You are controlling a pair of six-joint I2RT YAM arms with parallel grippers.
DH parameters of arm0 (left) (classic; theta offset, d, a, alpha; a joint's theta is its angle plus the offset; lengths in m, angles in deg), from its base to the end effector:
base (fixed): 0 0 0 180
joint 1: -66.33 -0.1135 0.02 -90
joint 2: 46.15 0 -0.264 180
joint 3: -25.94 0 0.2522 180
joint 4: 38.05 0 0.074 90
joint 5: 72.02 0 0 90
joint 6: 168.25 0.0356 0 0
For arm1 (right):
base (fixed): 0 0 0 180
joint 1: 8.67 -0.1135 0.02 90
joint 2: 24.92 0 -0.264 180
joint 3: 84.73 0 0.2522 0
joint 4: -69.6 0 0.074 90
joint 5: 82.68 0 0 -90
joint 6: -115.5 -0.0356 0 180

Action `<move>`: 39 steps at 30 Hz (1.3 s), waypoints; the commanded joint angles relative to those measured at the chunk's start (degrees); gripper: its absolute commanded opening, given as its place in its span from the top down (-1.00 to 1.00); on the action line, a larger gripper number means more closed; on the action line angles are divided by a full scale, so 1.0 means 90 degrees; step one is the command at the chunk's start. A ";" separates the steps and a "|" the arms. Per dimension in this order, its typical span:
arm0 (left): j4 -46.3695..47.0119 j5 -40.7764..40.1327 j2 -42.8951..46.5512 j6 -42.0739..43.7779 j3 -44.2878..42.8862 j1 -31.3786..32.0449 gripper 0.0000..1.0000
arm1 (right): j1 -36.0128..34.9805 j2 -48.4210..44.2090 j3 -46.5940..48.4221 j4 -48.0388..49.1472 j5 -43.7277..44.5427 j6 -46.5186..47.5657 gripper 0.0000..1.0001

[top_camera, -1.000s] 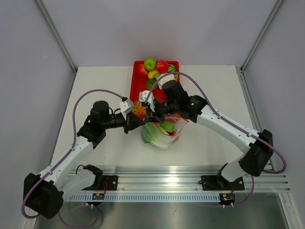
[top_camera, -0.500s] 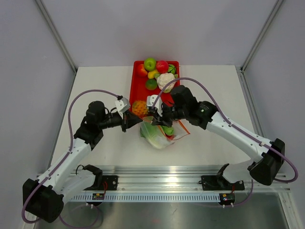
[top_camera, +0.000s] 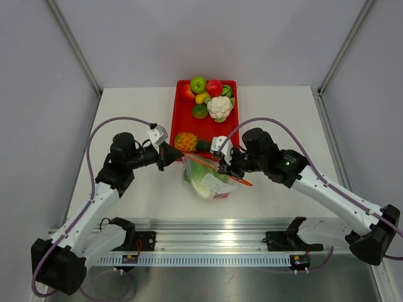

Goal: Place the food in the zip-top bag and seal the zipper
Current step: Zip the zipper food storage bag at the center of the board.

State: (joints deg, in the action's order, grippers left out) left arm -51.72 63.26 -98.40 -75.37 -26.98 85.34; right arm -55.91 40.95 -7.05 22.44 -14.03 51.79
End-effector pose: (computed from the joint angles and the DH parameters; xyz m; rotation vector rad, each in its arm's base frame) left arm 0.1875 -0.0914 0.3029 0.8903 1.5867 -0.9058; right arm 0.1577 0.1897 0.3441 -1.4848 1.6302 0.6130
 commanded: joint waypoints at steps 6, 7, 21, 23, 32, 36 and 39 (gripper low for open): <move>0.0945 -0.0714 0.0053 -0.0280 0.0054 -0.0558 1.00 | 0.0142 -0.1087 -0.1065 -0.0478 0.0799 -0.0488 1.00; 0.0975 -0.0734 0.0034 -0.0290 0.0073 -0.0598 1.00 | 0.0152 -0.1262 -0.1135 -0.0468 0.0838 -0.0527 1.00; 0.1015 -0.0823 -0.0279 -0.0603 -0.0024 -0.0979 1.00 | 0.0259 -0.1859 -0.1653 -0.0507 0.1219 -0.0791 1.00; 0.0888 -0.0569 -0.0317 -0.0583 -0.0102 -0.0979 1.00 | 0.0259 -0.1860 -0.1624 -0.0497 0.1180 -0.0782 1.00; -0.1386 -0.0663 -0.0484 0.1055 -0.1321 0.0162 -0.26 | 0.0259 -0.1567 -0.1283 -0.0331 0.1063 -0.0635 1.00; -0.1876 -0.1455 -0.0377 0.1770 -0.1509 0.1110 -0.55 | 0.0269 -0.1489 -0.1097 -0.0204 0.0965 -0.0596 1.00; -0.1866 -0.1554 -0.0337 0.2004 -0.1460 0.1471 -0.55 | 0.0279 -0.1469 -0.0950 -0.0126 0.0965 -0.0567 1.00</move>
State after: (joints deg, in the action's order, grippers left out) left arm -66.05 53.83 -102.38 -63.20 -38.50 96.48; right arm -53.97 27.68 -19.13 18.68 -5.35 45.84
